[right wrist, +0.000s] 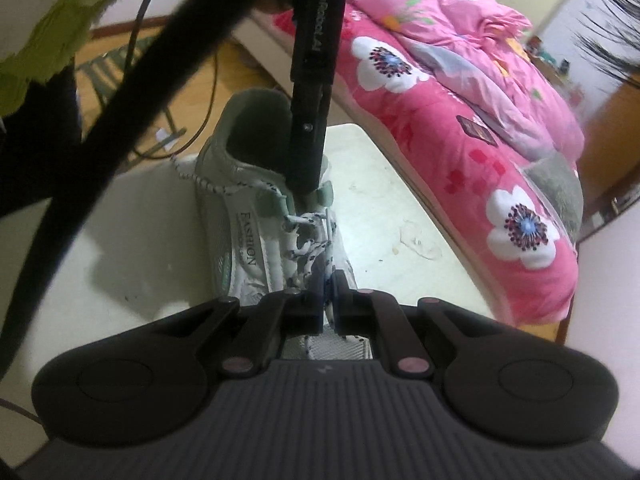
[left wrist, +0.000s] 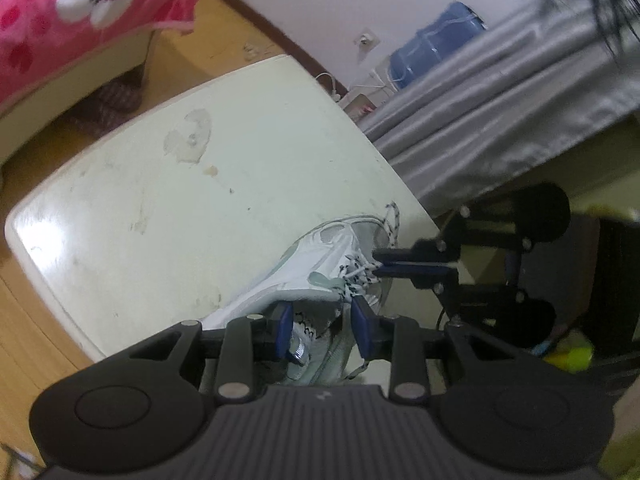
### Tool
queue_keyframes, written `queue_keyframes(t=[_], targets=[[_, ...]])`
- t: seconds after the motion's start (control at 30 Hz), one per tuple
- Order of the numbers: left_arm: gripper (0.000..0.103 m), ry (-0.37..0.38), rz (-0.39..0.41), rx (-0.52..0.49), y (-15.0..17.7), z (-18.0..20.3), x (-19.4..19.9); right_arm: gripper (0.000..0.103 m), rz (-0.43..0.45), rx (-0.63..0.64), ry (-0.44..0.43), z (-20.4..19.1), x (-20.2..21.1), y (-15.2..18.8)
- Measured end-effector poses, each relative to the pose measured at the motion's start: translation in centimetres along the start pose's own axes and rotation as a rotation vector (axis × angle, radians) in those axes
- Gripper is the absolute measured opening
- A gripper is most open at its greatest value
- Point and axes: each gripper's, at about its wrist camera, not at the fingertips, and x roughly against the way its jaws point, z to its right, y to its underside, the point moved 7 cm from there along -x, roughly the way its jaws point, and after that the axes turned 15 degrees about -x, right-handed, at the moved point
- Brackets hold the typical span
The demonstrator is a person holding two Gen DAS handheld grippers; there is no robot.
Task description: Lace up shoes with both hands
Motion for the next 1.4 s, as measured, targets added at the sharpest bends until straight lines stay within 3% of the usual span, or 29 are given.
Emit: queue_keyframes(t=[0.3,0.67,0.83,1.4], targets=[[0.030,-0.060,0.015,-0.145,-0.1,1.3,0.4,0.003,-0.014,0.109,-0.008,0.1,-0.5,-0.2],[0.017,-0.131,0.017,-0.236,0.0,1.9,0.4,0.003,-0.012,0.111,0.005,0.6,0.1,-0.6],[0.016,-0.137,0.018,-0.238,0.0,1.9,0.4,0.003,-0.005,0.104,0.042,1.3,-0.1,-0.7],[0.015,-0.148,0.019,-0.249,0.0,2.1,0.1,0.003,0.019,0.194,-0.009,0.9,-0.4,-0.1]])
